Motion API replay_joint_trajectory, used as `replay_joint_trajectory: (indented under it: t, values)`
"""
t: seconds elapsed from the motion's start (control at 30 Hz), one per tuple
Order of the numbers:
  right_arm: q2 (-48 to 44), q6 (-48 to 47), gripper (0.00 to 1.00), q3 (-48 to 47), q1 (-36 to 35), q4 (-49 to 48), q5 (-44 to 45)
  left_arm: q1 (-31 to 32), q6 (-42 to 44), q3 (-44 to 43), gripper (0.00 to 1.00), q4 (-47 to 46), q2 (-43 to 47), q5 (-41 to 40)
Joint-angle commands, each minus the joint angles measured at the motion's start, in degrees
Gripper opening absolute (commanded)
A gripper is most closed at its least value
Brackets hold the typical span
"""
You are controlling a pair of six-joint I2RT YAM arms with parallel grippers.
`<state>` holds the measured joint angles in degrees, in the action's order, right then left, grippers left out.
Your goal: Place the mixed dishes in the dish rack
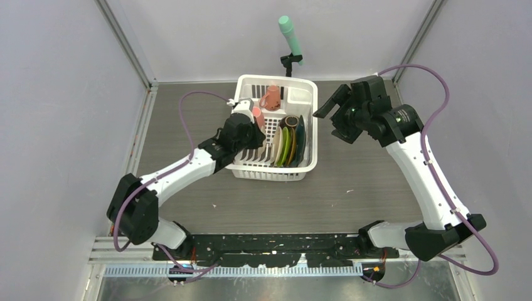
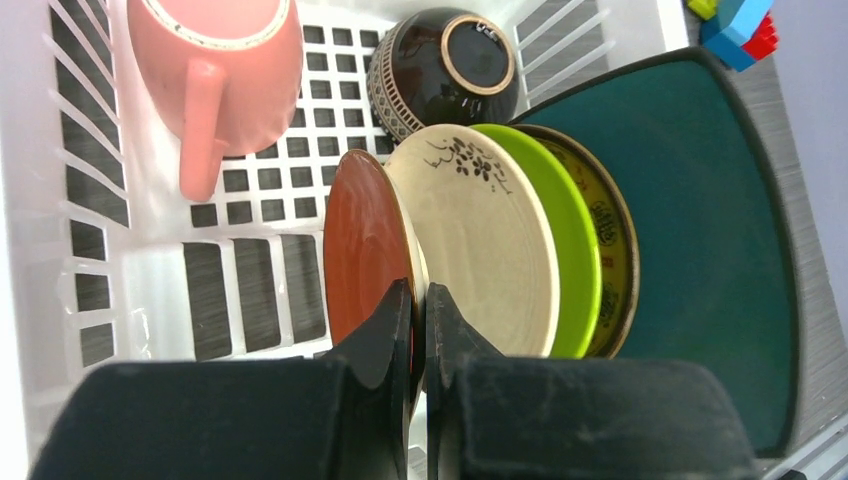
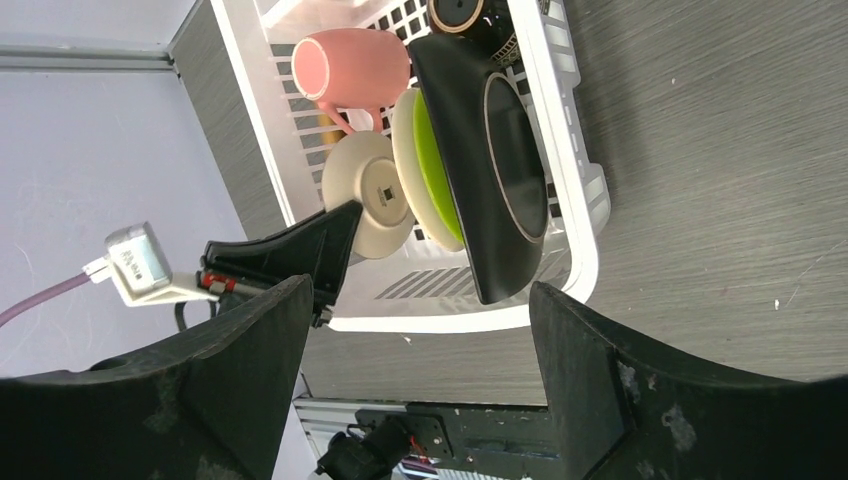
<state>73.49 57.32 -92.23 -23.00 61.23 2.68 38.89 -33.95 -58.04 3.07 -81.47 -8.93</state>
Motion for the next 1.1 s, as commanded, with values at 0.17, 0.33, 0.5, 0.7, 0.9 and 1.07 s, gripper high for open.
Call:
replay_joint_trajectory:
  t: [0.17,0.33,0.5,0.7,0.9,1.07]
  values:
    - [-0.3,-0.9,0.85,0.2,0.7,-2.0,-0.1,0.0,-2.4,-3.1,0.07,-0.2,-4.2,-1.2]
    - [-0.5,-1.5,0.85,0.3,1.0,-2.0,-0.5,-0.1,-3.1,-5.5,0.01,4.3,-6.5,0.5]
    - [-0.7,-1.9,0.85,0.4,1.5,-2.0,-0.9,-0.1,-1.0,-6.8,0.47,5.0,-7.0,2.6]
    - [-1.7,-6.0,0.87,1.4,2.8,-1.9,-0.6,-0.1,1.1,-6.4,0.99,5.8,-2.1,1.8]
    - [-7.0,-12.7,0.83,9.0,3.4,-6.0,10.3,-2.7,8.2,-7.2,1.0,10.9,6.2,-1.3]
    - [-17.7,-22.7,0.79,27.3,3.4,-26.4,18.6,-15.1,9.1,-4.8,1.0,11.4,14.0,-1.6]
